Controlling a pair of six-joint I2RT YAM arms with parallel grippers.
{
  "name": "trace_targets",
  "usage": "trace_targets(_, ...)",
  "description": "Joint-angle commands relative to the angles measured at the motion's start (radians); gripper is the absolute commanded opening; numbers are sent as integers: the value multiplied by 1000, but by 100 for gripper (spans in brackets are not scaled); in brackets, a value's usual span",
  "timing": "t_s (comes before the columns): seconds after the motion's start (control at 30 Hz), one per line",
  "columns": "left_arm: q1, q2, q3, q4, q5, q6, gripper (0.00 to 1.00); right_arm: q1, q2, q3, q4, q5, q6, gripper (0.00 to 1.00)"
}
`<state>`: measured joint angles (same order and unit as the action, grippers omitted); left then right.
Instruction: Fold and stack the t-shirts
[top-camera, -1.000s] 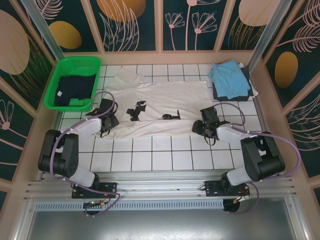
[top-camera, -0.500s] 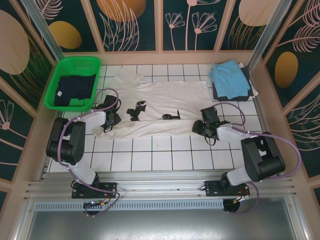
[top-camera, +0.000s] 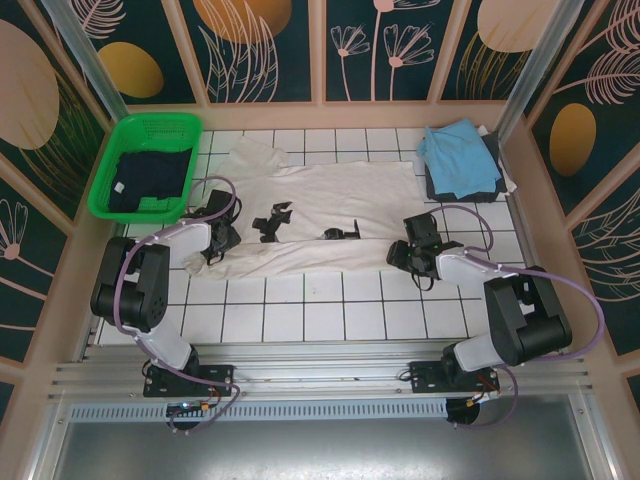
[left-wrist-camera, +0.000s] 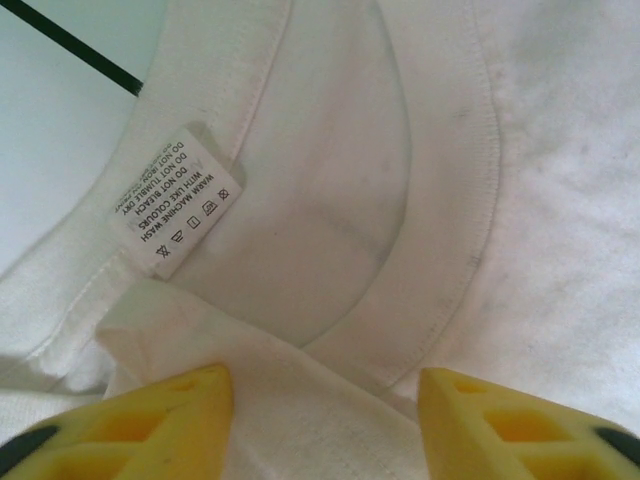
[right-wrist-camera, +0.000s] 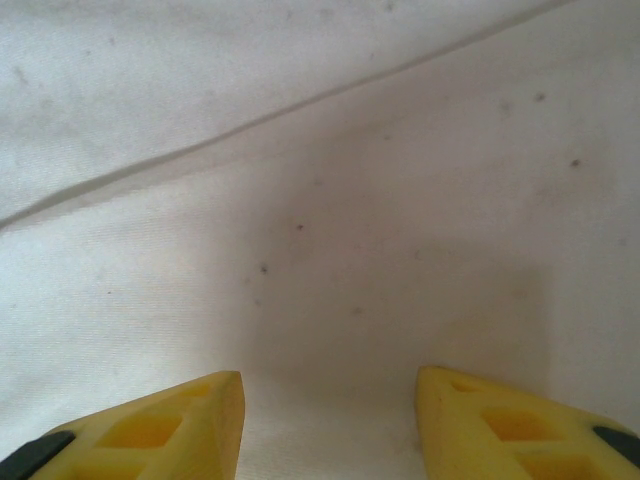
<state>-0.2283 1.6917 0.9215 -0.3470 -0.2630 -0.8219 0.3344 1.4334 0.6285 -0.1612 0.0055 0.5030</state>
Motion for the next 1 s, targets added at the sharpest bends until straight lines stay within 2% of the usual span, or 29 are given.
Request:
trace_targets(0.0, -3, -8, -18, -6, -17, -9, 39, -6, 4, 5, -8, 5, -9, 49)
trace_targets(0.07, -3, -12, -17, -4, -25, -6, 29, -6, 11, 8, -4, 5, -10, 49)
trace_targets(0.17, -2, -17, 8, -9, -22, 0, 8, -6, 21, 13, 0, 2, -11, 49)
trace_targets(0.27, -2, -26, 40, -13, -22, 4, 0, -5, 22, 9, 7, 0, -9, 49)
trace_targets(0.8, -4, -3, 168, -53, 39, 42, 0, -4, 48, 19, 18, -15, -17, 49)
trace_targets(0.83, -3, -16, 148, -61, 37, 39, 2, -4, 48, 17, 22, -15, -15, 49)
trace_targets(0.9, -3, -67, 78, -53, 32, 24, 26, -4, 53, 13, 29, -19, -14, 49)
trace_targets(0.97, -3, -127, -18, -28, 31, -1, 38, -4, 62, 15, 36, -29, -13, 49)
